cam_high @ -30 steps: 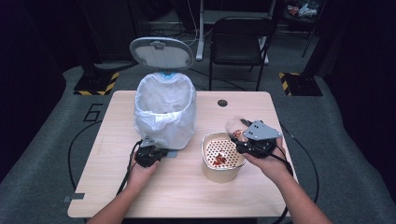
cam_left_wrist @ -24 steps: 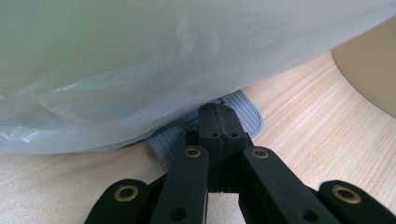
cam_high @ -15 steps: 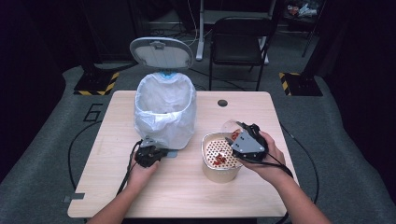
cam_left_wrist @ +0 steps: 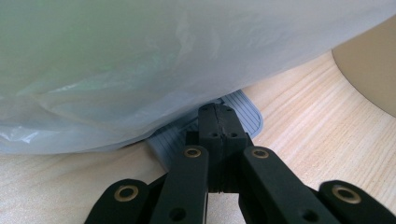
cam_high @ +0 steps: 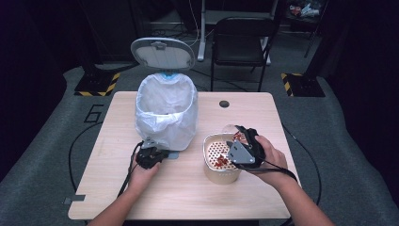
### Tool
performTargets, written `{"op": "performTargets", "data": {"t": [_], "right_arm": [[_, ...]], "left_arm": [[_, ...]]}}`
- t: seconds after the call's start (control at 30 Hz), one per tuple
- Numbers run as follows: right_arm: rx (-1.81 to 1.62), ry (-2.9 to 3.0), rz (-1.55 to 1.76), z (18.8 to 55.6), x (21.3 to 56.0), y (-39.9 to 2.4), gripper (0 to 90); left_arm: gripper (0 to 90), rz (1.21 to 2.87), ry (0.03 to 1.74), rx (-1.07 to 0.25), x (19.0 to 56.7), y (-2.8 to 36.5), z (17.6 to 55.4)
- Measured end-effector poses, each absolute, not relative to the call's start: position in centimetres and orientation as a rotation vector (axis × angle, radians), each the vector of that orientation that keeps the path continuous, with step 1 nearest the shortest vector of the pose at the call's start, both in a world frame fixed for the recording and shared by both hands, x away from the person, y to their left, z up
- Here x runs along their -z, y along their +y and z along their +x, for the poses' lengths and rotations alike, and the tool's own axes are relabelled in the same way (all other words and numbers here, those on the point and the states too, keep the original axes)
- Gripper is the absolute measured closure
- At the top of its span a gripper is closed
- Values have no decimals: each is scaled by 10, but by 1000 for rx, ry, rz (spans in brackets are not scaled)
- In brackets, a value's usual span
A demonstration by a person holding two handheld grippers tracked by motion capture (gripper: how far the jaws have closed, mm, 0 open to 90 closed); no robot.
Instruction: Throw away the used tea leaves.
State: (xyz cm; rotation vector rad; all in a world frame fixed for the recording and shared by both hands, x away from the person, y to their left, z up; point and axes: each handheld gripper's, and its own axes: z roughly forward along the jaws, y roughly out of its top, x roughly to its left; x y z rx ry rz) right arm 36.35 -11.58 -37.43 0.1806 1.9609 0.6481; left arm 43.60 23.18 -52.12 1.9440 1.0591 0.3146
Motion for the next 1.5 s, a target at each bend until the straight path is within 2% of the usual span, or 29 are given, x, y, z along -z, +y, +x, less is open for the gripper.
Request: {"op": "performTargets", "data": {"t": [0.53,1.1,1.5], "right_arm": [[-448,1918,16,358,390,-107,378],[-220,1826,-186,352,405,-98,383],[-166,1813,-248,352,405,-99,383]], "left_arm": [[900,1981,1046,-321,521,234,437],[900,1949,1062,-314,521,232,436],[900,1948,1062,-313,521,232,436]]}}
